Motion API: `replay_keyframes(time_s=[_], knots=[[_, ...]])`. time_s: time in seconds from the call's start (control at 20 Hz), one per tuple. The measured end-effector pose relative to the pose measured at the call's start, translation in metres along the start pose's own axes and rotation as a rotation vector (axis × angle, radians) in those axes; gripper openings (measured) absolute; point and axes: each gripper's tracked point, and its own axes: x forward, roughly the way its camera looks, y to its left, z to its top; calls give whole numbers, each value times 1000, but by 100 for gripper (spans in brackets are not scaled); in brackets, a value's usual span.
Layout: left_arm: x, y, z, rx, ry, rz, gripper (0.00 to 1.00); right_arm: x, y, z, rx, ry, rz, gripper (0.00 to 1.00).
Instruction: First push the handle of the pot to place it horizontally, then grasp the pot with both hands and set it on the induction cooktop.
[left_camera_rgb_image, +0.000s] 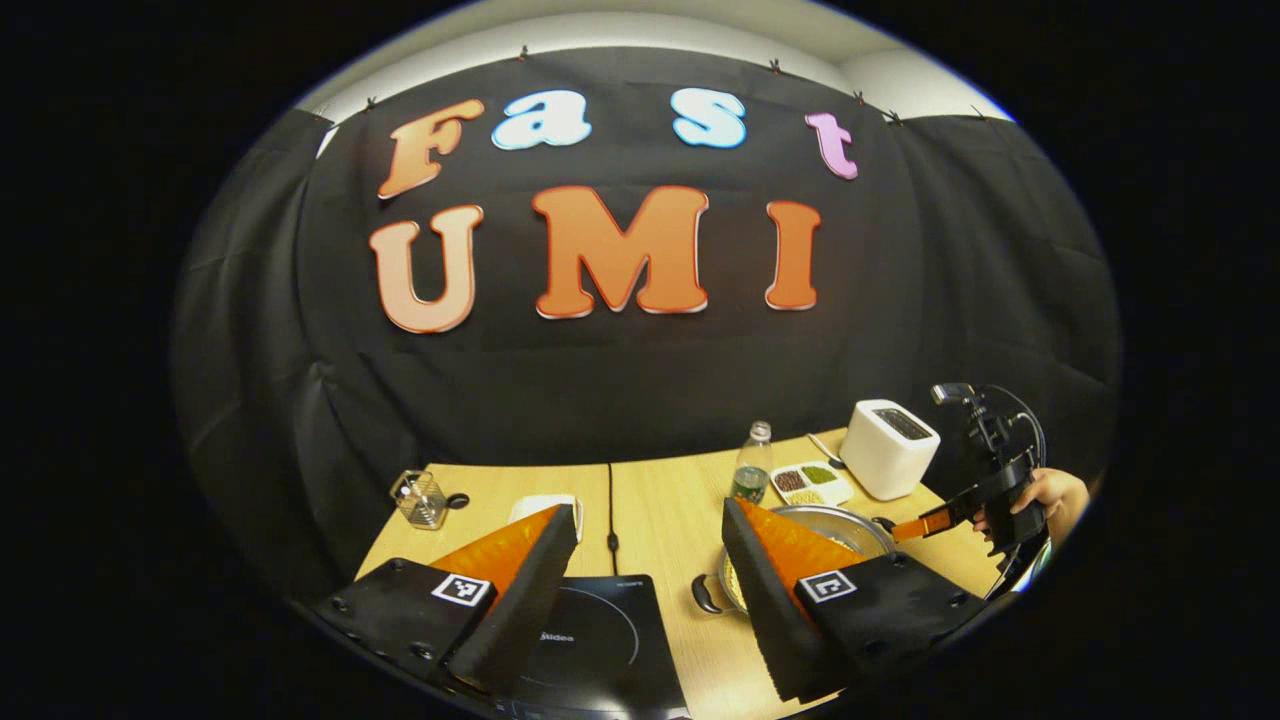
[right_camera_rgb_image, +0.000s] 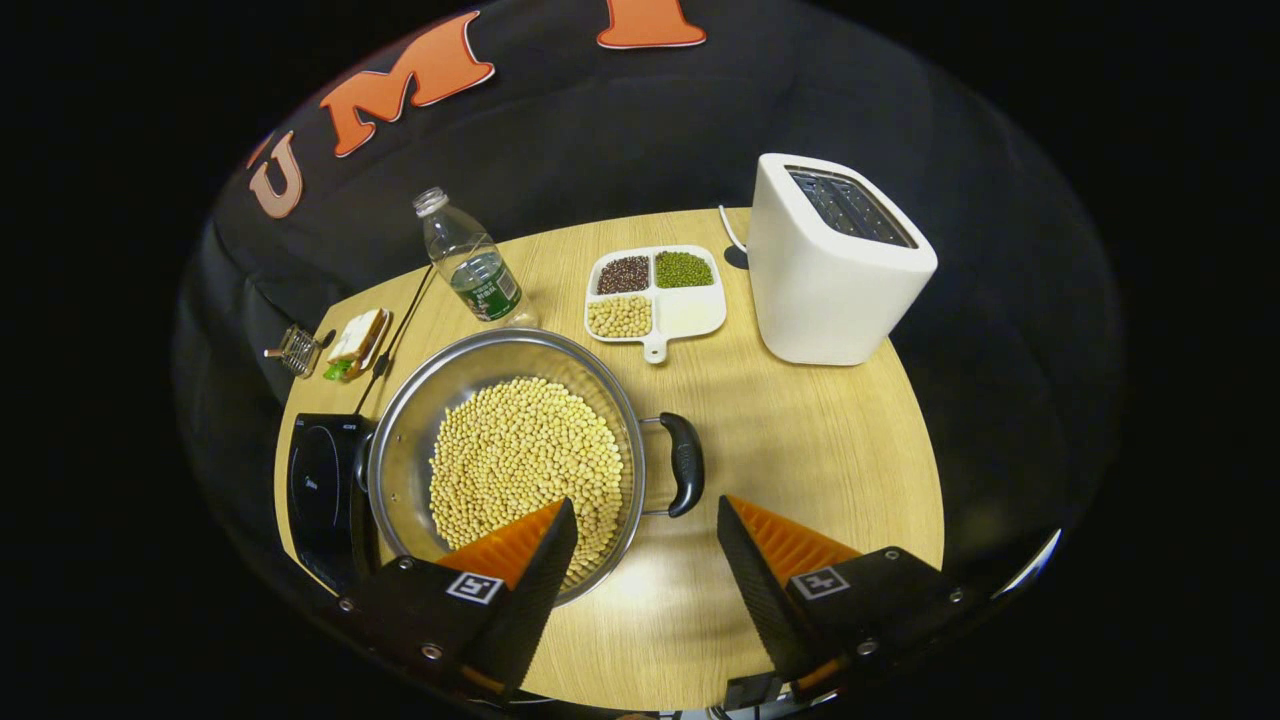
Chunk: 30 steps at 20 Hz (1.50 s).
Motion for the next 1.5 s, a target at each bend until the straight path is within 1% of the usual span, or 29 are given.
replay_keyframes(time_s=[0.15,0.35,0.5,0.55,0.6,0.7,0.75,1.0,1.05,1.1,1.15,1.2,1.25,1.3,1.35,1.4,1.45,1.5], knots=[[29,-32,-29,9,93,-45,96,4,0,4,-10,5,1,93],[71,-63,-77,-2,236,-81,96,22,-7,-3,-32,26,-32,94],[101,-76,-121,-28,367,-86,97,31,-10,-6,-40,54,-41,94],[108,-77,-134,-40,411,-85,96,37,-9,-8,-44,60,-41,94],[118,-78,-148,-52,456,-85,94,44,-7,0,-46,65,-40,94],[133,-77,-170,-73,527,-71,94,50,-6,0,-49,73,-39,94],[139,-76,-179,-76,553,-68,97,52,-8,-2,-51,76,-41,94],[158,-70,-222,-67,666,-30,98,69,-9,-8,-55,112,-42,94],[161,-70,-229,-64,680,-25,100,73,-9,-9,-58,117,-43,94],[164,-68,-232,-58,685,-17,98,76,-9,-9,-63,123,-46,93],[169,-67,-236,-50,690,-8,98,81,-9,-11,-66,127,-52,93],[170,-68,-240,-43,697,-6,95,85,-10,-12,-67,131,-57,92],[174,-67,-241,-35,698,1,95,88,-9,-12,-65,134,-61,91],[176,-66,-242,-26,697,10,92,91,-9,-12,-63,137,-65,86],[178,-66,-243,-23,696,14,86,94,-8,-13,-59,141,-59,83],[180,-69,-246,-23,701,11,77,88,-11,-19,-56,144,-64,76],[180,-69,-246,-24,705,16,75,89,-11,-17,-55,142,-65,74],[182,-68,-247,-22,706,22,76,89,-12,-19,-56,146,-62,72]])
